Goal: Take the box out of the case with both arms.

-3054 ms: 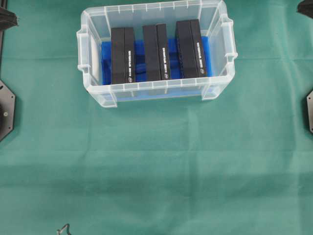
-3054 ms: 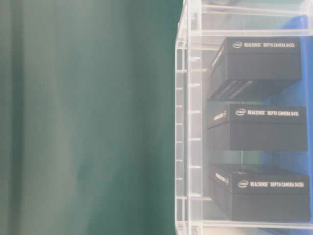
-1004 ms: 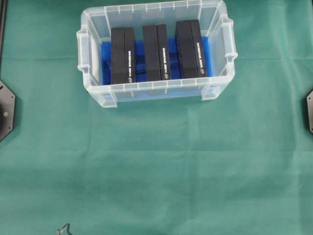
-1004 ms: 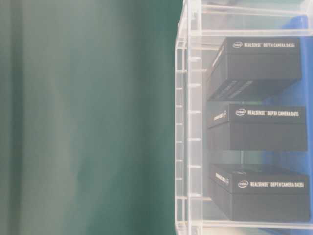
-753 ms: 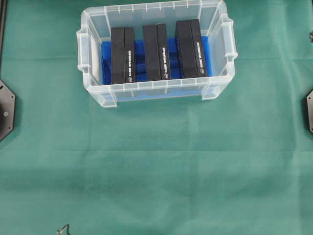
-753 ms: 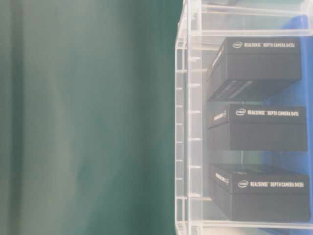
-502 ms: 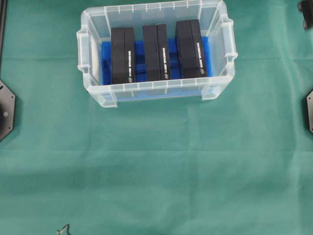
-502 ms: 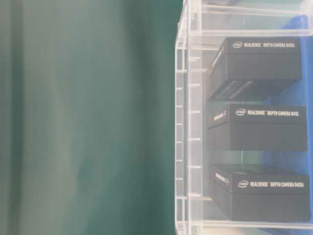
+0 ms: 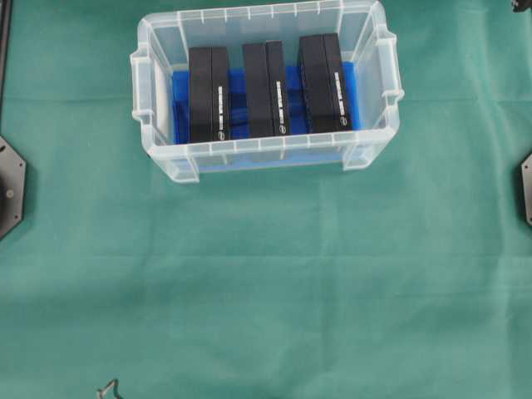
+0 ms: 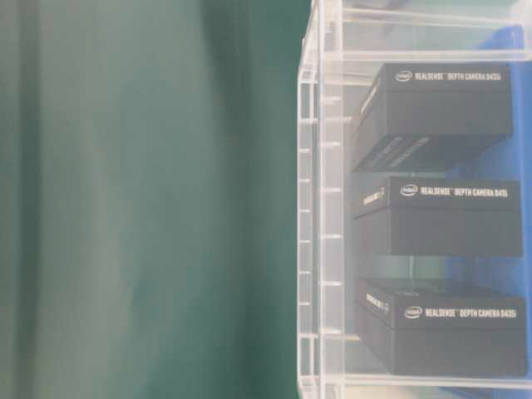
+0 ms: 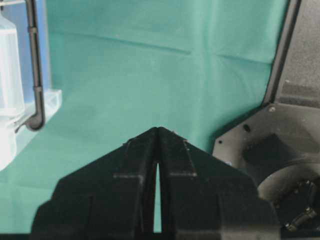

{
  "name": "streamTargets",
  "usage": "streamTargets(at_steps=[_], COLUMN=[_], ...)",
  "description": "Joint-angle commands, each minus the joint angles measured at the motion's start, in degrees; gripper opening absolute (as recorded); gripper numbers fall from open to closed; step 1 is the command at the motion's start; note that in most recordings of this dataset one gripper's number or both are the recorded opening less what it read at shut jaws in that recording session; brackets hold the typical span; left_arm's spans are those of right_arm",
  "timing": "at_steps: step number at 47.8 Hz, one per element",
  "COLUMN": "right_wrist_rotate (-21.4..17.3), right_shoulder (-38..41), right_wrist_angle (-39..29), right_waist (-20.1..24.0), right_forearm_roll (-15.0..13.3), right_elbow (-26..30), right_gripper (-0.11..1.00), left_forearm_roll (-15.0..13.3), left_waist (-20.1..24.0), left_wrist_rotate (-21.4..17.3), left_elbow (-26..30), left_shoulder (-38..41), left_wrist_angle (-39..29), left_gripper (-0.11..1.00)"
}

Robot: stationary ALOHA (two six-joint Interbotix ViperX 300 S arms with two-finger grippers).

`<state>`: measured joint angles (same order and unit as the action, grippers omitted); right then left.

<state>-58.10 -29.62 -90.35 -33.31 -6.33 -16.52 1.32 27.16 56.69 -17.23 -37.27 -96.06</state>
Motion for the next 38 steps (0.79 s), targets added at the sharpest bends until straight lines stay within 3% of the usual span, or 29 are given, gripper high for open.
streamTargets(at_steps=[1, 5, 9, 17, 22, 24, 32, 35, 38], right_wrist_rotate=[0.00, -0.18, -0.35, -1.49, -3.43, -4.39, -6.86, -6.94, -6.94], right_shoulder=[-1.05, -1.58, -2.20, -3.43, -3.52, -3.52, -3.08, -3.08, -3.08], right_wrist_angle=[0.35, 0.44, 0.88, 2.99, 3.87, 3.87, 3.87, 4.04, 4.22], right_waist=[-0.09, 0.00, 0.09, 0.09, 0.09, 0.09, 0.35, 0.44, 0.44], right_forearm_roll=[0.18, 0.79, 1.49, 1.85, 1.85, 1.58, 1.14, 1.14, 1.14], right_elbow=[0.00, -0.70, -1.49, -2.99, -3.78, -4.04, -4.66, -4.66, -4.66], right_gripper=[0.00, 0.01, 0.01, 0.03, 0.25, 0.38, 0.87, 0.95, 0.97], left_forearm_roll=[-0.26, -0.26, -0.35, -0.35, -0.35, -0.35, -0.35, -0.35, -0.44], left_waist=[0.26, 0.26, 0.18, 0.09, -0.26, -0.44, -0.53, -0.53, -0.79], left_wrist_rotate=[0.00, 0.00, -0.18, -0.18, 0.09, 0.18, 1.67, 2.29, 2.72], left_elbow=[0.79, 0.70, 0.53, 0.26, -0.09, -0.26, -0.79, -0.97, -1.05], left_shoulder=[0.09, 0.09, 0.09, 0.09, 0.09, 0.09, 0.18, 0.09, -0.09], left_wrist_angle=[0.00, 0.00, -0.09, -0.53, -0.53, -0.53, -0.62, -0.53, -0.53], left_gripper=[0.01, 0.02, 0.10, 0.52, 0.81, 0.86, 0.88, 0.88, 0.88])
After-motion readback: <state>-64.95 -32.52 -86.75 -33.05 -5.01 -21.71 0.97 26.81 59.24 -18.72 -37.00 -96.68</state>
